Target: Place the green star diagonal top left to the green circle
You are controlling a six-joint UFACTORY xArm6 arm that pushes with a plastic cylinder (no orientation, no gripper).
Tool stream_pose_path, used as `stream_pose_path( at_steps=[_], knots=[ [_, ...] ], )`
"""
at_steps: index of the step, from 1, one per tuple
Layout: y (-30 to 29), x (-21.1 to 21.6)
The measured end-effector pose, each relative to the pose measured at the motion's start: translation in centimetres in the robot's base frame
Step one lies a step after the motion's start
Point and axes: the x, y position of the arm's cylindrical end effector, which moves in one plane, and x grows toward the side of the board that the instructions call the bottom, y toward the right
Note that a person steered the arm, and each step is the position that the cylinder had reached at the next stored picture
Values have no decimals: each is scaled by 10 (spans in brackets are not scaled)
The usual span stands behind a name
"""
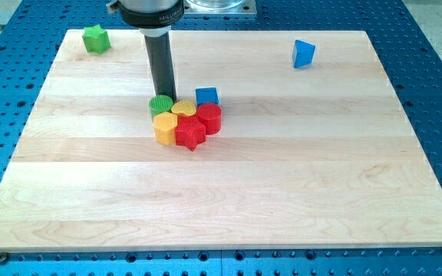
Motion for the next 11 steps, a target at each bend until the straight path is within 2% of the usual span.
stream_pose_path(
  at_steps=[1,2,4,5,6,7,8,9,11],
  knots=[
    [-46,-12],
    [-118,-30],
    [-184,-155],
    [-182,-173],
    [-162,-161],
    [-116,-127],
    [-130,-145],
    [-89,-151],
    [-65,-80]
  ],
)
